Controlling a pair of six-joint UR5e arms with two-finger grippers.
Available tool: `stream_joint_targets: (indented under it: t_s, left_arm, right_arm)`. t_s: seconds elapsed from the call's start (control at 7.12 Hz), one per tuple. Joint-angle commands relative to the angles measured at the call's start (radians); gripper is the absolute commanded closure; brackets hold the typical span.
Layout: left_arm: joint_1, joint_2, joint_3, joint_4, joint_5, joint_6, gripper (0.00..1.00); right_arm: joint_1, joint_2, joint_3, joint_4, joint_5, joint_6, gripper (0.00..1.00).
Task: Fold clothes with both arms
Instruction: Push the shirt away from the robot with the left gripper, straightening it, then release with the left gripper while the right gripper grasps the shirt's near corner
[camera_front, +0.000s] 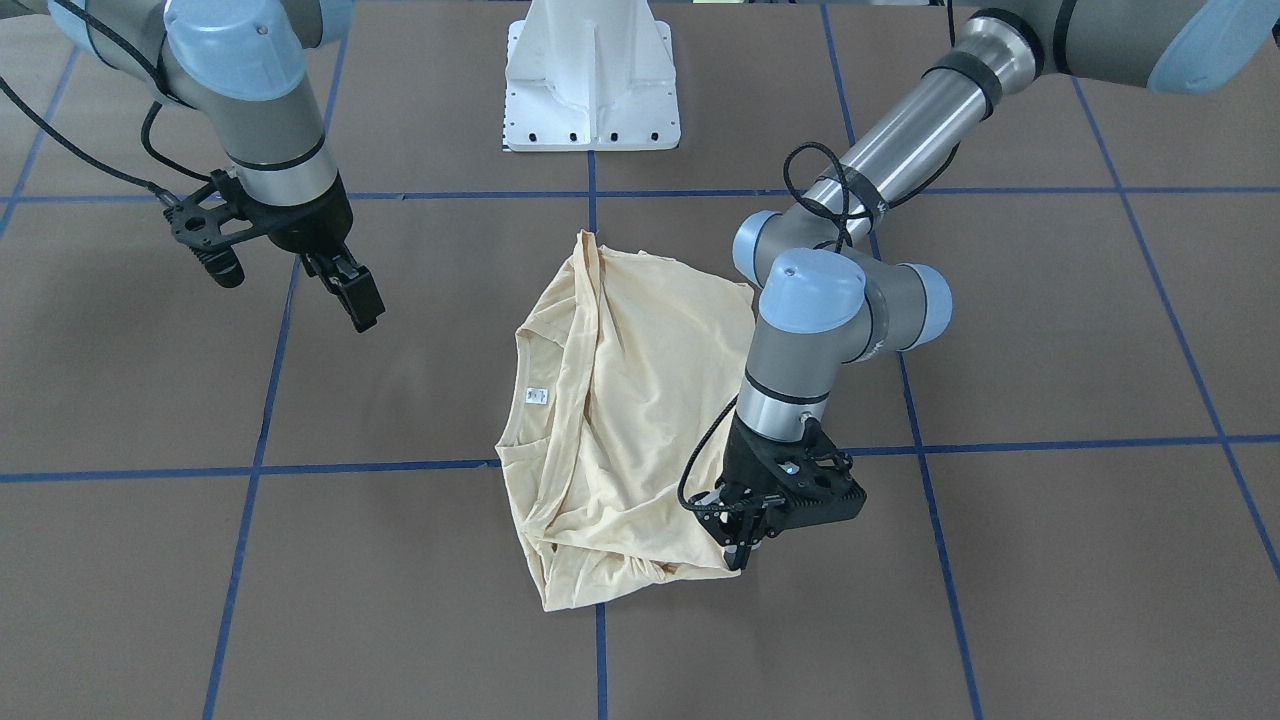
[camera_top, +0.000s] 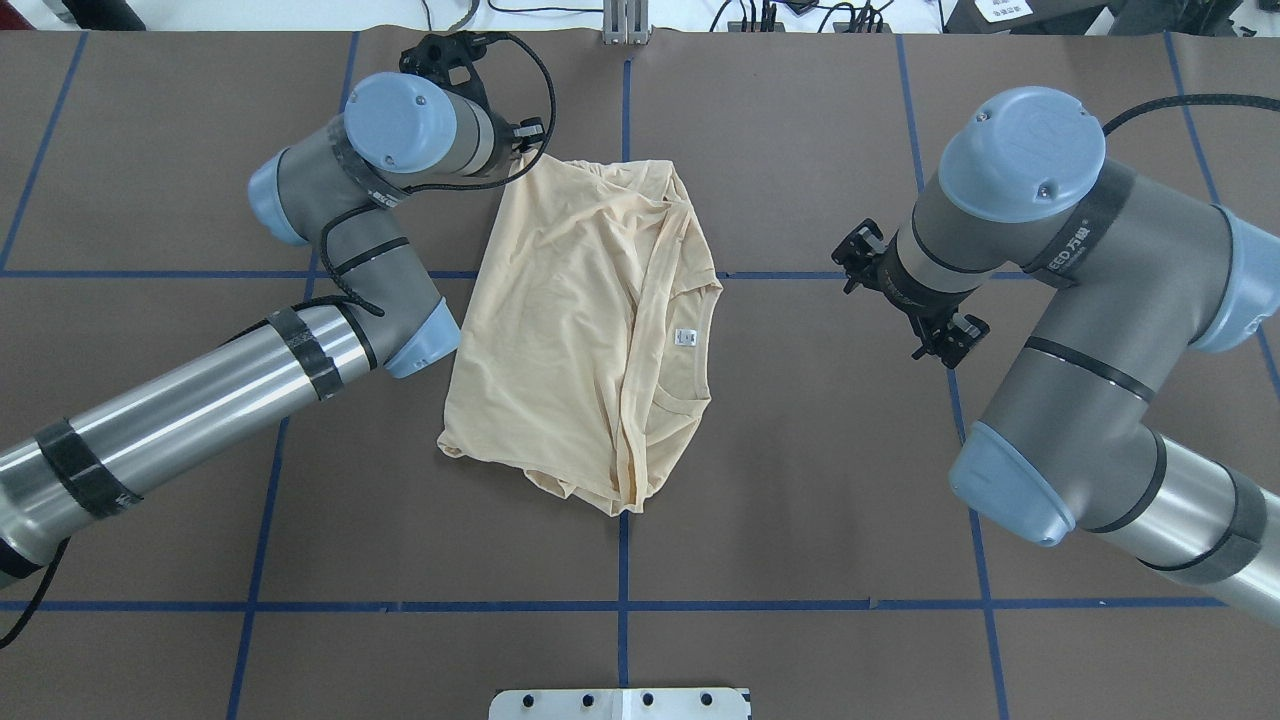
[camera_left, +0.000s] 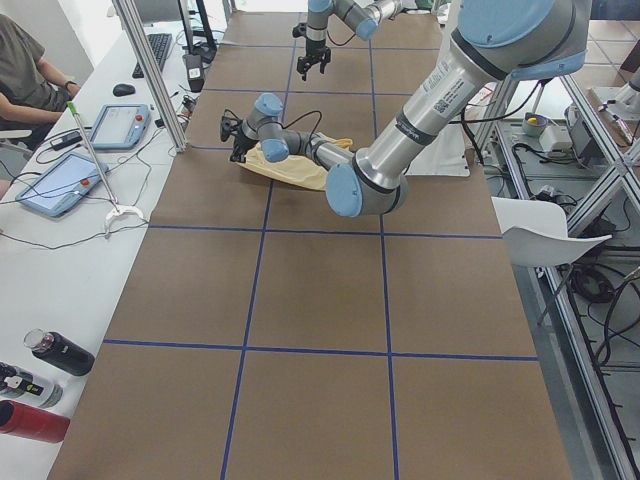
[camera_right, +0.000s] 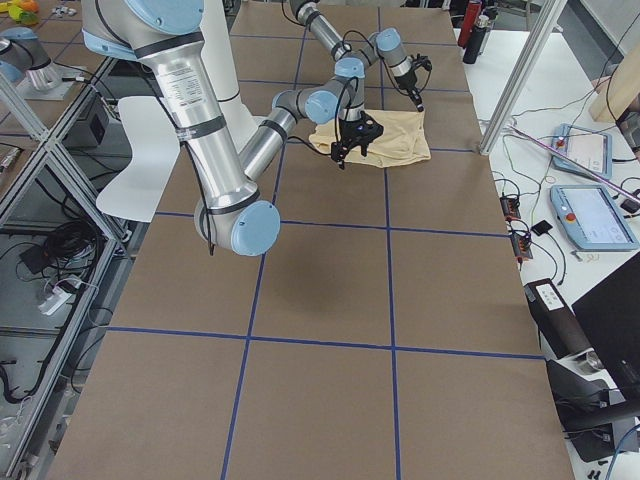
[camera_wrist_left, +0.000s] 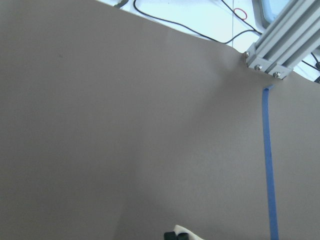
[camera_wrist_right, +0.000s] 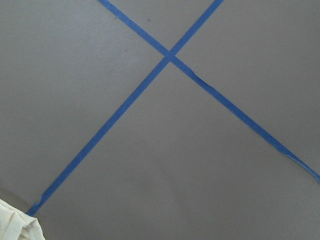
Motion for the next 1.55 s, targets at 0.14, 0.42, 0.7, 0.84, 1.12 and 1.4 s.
stream_joint_targets:
  t_s: [0.14,0.42,0.7,0.84,1.12,1.4]
  left_arm:
    - [-0.021,0.119,-0.164,0.006,-0.022,0.016,0.41]
    - [-0.024,0.245,-0.327,0.008,-0.104,0.02,0.41]
    - [-0.024,0.386,-0.492,0.022,-0.124,0.022,0.43]
    - [-0.024,0.432,-0.545,0.022,-0.139,0.023,0.43]
    - [-0.024,0.45,-0.562,0.022,-0.139,0.02,0.43]
    - [-0.024,0.45,-0.562,0.022,-0.138,0.017,0.43]
  right_arm:
    - [-0.003,0.015,-0.101,0.181,-0.063,0.002,0.0]
    - [-0.032,0.075,-0.13,0.183,-0.077,0.008,0.0]
    - [-0.102,0.077,-0.13,0.276,-0.126,0.019,0.0]
    - [-0.154,0.106,-0.132,0.266,-0.18,0.062,0.0]
    - [-0.231,0.136,-0.127,0.269,-0.224,0.347,0.02]
    - [-0.368,0.143,-0.124,0.264,-0.387,0.511,0.04]
